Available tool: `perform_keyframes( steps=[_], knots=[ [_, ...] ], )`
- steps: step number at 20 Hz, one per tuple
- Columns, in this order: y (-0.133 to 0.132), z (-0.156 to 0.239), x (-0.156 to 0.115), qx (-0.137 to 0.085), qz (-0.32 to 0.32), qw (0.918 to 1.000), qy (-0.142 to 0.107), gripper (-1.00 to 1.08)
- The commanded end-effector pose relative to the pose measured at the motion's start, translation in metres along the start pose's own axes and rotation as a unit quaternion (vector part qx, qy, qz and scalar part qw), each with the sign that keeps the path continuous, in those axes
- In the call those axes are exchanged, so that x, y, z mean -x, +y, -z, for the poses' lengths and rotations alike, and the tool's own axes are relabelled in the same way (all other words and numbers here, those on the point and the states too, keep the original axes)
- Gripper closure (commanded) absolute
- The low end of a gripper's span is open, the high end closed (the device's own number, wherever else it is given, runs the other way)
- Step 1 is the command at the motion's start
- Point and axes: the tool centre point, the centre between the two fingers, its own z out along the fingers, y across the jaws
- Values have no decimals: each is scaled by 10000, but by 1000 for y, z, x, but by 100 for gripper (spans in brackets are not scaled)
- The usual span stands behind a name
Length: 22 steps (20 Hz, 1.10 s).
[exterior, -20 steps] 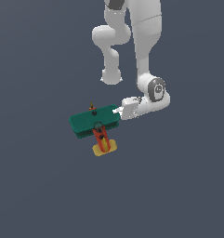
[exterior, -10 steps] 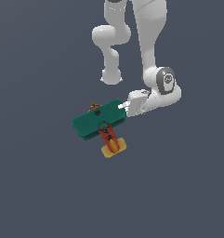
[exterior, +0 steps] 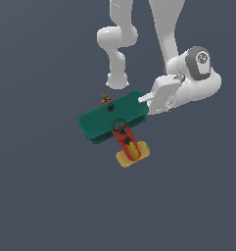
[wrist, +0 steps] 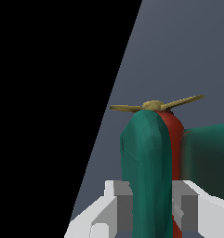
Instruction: Pick up the object and move it to a goal position.
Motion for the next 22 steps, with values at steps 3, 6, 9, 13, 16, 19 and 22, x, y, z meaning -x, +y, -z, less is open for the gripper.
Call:
perform_keyframes(
  steps=[3, 6, 9, 13, 16, 19, 22],
  knots=[
    [-53, 19, 7, -7, -24, 10000, 3, 108],
    [-82, 31, 13, -8, -24, 10000, 1, 108],
    [-108, 41, 18, -10, -23, 10000, -4, 108],
    [-136, 52, 24, -11, -21, 10000, -8, 108],
    [-152, 59, 27, -11, -19, 10000, -13, 108],
    [-164, 64, 30, -12, -18, 10000, -15, 108],
    [-172, 67, 33, -12, -17, 10000, -17, 108]
  ],
)
